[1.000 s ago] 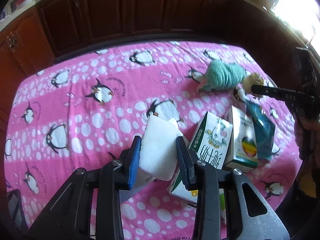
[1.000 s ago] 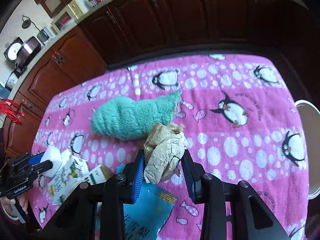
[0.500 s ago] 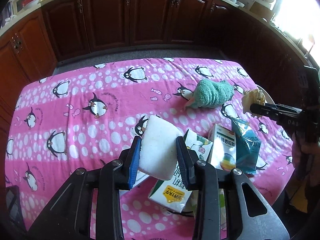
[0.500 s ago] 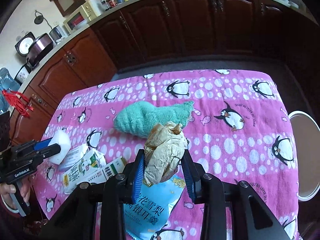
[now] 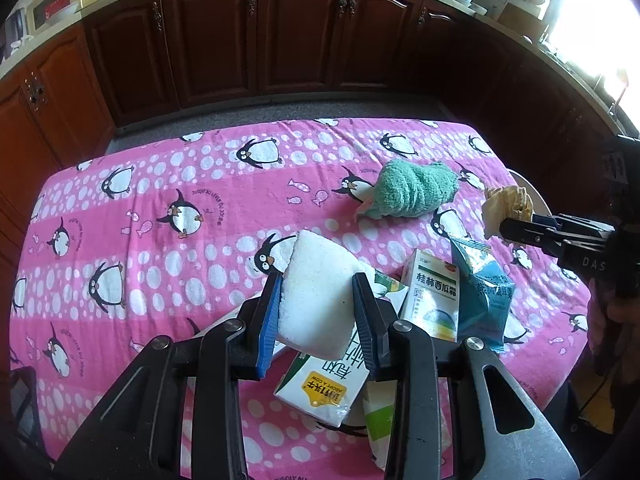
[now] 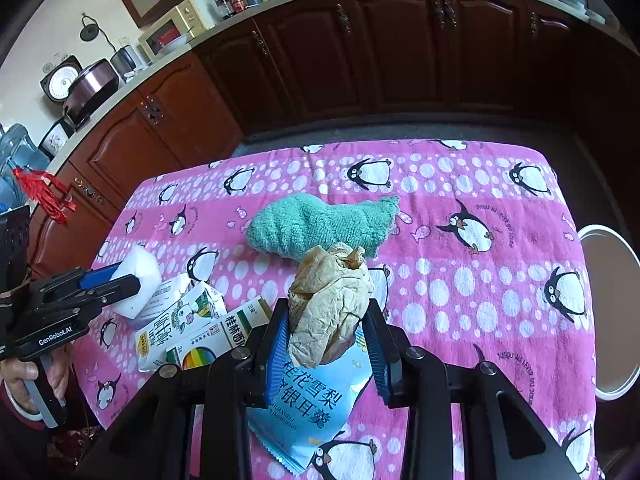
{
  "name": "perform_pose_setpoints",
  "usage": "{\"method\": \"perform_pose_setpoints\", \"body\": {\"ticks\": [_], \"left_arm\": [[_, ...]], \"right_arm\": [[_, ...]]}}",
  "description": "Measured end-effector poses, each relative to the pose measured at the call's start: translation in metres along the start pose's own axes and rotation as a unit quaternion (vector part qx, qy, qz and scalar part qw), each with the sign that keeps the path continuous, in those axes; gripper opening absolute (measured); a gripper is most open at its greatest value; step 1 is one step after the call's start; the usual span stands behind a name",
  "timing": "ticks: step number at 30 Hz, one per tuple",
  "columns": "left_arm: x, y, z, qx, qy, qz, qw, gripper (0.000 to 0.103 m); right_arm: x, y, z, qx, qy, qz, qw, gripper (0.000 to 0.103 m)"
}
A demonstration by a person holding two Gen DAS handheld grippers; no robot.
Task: Collect trash
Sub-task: 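Lift the foam block and brown paper off the table in both tools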
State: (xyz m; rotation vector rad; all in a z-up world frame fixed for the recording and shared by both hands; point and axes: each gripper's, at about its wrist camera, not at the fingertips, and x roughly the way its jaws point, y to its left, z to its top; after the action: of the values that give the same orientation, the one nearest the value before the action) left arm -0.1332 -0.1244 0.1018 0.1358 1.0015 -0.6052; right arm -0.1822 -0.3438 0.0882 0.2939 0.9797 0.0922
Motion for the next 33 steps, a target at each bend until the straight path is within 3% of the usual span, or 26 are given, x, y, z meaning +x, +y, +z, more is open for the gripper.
{"method": "perform_pose_setpoints", "body": {"ticks": [33], "left_arm": [[-0.006,-0.024,0.005,0.007,-0.007,-0.005,0.9999,0.032]], "right_arm": [[-0.009,0.003,-0.011,-0.012,0.002,0.007,1.0,0.035]]}}
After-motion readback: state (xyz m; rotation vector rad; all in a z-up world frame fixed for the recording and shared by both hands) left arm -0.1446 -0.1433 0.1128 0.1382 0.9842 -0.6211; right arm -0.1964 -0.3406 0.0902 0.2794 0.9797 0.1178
